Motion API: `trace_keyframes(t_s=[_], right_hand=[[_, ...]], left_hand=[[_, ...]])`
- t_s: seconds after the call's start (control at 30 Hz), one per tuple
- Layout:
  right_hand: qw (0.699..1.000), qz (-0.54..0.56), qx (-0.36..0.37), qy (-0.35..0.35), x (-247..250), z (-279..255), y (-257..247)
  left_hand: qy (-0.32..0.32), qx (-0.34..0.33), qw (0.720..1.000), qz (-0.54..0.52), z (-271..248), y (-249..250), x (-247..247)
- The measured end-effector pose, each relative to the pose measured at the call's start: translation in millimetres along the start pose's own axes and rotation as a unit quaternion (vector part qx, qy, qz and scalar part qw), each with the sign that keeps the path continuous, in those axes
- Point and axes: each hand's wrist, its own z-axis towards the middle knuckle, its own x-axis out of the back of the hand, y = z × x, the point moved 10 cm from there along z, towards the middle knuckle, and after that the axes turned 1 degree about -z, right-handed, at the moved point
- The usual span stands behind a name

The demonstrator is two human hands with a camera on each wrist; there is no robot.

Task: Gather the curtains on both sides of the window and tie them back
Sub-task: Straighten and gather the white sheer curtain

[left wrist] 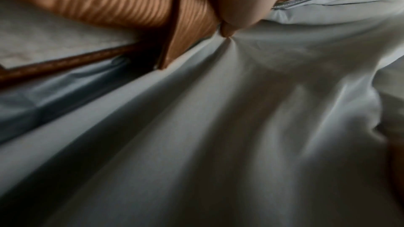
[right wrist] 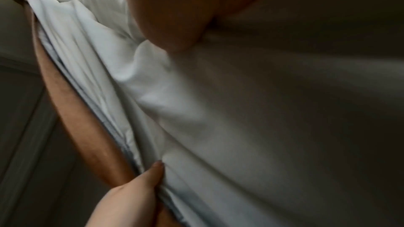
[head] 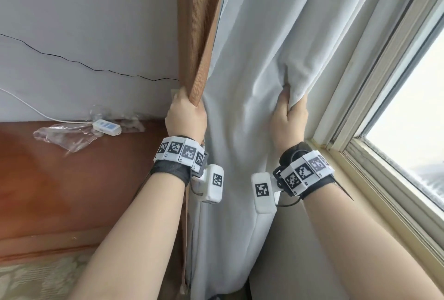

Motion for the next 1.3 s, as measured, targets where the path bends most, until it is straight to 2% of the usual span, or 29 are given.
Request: trace_keyframes(t_s=[0.17, 0.33, 0.47, 0.53, 0.67, 0.8, 0.93, 1.03, 1.1, 1.2, 1.3], right_hand=[[0.995, -0.012, 0.089, -0.037, -17.2, -20.5, -27.8], [0.986, -0.144, 0.021, -0.075, -39.2, -13.7, -13.6], [0.955, -0.268, -0.009, -0.129, -55.4, -7.1, -8.7], [0.952, -0.270, 0.001, -0.146, -64.9, -9.6, -11.5], [0.966, -0.163, 0.063, -0.190, -81.8, -27.4, -25.0], [0.950, -0.118, 0.122, -0.260, -100.5, -42.0, -22.7], [0.923, -0.143, 0.153, -0.324, -106.2, -51.9, -11.9], [0.896, -0.183, 0.176, -0.364, -111.9, -59.6, -8.0], [0.876, -0.221, 0.184, -0.386, -117.5, -64.4, -3.7], [0.866, -0.192, 0.135, -0.442, -122.1, -71.7, 9.8], [0.856, -0.157, 0.100, -0.482, -119.2, -75.2, 19.2]], left_hand=[[-0.004, -0.004, 1.000, -0.018, -2.5, 1.9, -5.2], [-0.001, -0.012, 0.999, -0.038, -9.2, 2.1, 0.5], [-0.013, -0.038, 0.998, -0.055, -24.6, 8.9, 3.3], [-0.016, -0.046, 0.996, -0.068, -30.0, 11.5, 4.4], [-0.028, -0.045, 0.995, -0.086, -28.2, 11.1, 5.8], [-0.089, -0.034, 0.991, -0.092, -22.1, 10.2, -9.5], [-0.163, -0.005, 0.980, -0.110, -21.2, 5.5, -25.0], [-0.222, 0.010, 0.956, -0.192, -31.3, 12.6, -30.6], [-0.251, 0.018, 0.952, -0.175, -36.1, 15.7, -36.0], [-0.195, 0.011, 0.975, -0.107, -26.8, 17.6, -31.6], [-0.125, 0.003, 0.986, -0.106, -19.4, 20.0, -20.8]])
